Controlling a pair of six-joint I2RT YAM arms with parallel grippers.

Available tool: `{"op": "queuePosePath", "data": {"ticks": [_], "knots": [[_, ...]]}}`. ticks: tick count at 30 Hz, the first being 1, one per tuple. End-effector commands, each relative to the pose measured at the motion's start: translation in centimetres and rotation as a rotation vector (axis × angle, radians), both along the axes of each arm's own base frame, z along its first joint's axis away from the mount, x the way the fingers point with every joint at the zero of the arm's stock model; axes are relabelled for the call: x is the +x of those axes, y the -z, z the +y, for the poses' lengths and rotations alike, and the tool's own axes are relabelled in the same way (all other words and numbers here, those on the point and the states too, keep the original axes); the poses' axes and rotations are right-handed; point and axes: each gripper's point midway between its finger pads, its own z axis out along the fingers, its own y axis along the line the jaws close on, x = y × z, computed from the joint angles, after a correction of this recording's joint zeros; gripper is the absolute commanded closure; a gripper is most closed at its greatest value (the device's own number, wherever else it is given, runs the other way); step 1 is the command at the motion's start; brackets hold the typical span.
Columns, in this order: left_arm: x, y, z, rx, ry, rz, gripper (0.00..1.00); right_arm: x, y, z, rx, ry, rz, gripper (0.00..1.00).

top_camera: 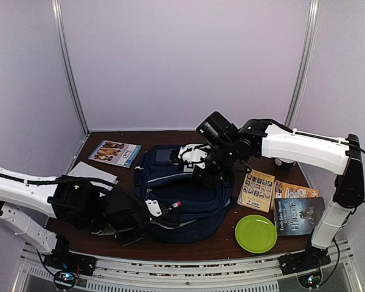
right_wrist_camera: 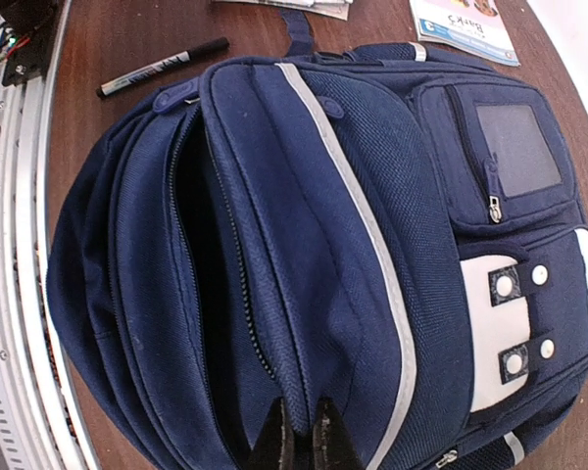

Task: Pack the student bag
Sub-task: Pick up the student bag from the upper front pocket, then place the pen in the upper front pocket of the bag.

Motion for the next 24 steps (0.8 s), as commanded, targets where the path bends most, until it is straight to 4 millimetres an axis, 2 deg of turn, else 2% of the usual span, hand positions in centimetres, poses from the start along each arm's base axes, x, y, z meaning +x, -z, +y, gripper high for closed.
{"op": "queuePosePath", "data": {"ticks": [1,7,12,18,24], "knots": [[0.7,-1.4,-2.4,0.033,0.093,-0.091,1.0,-1.6,-3.7,2.7,0.162,-0.109,0.064,1.0],[3.4,-2.8,-3.6,0.161,0.11,-0.297,1.0,-2.5,-3.9,2.9,0.173,-0.14,0.102,1.0],[5.1,-1.9,-5.2,0.305,0.153,-0.417,1.0,-2.9,-3.9,3.0,0.18,-0.158,0.13,1.0],[6.3,-1.9,-5.8,0.302,0.167,-0.43,1.0,-2.8,-4.3,2.9,0.184,-0.157,0.139,1.0],[7.8,-0.7,-5.7,0.354,0.182,-0.45,1.0,-3.0,-4.7,2.8,0.191,-0.164,0.14,1.0]]}}
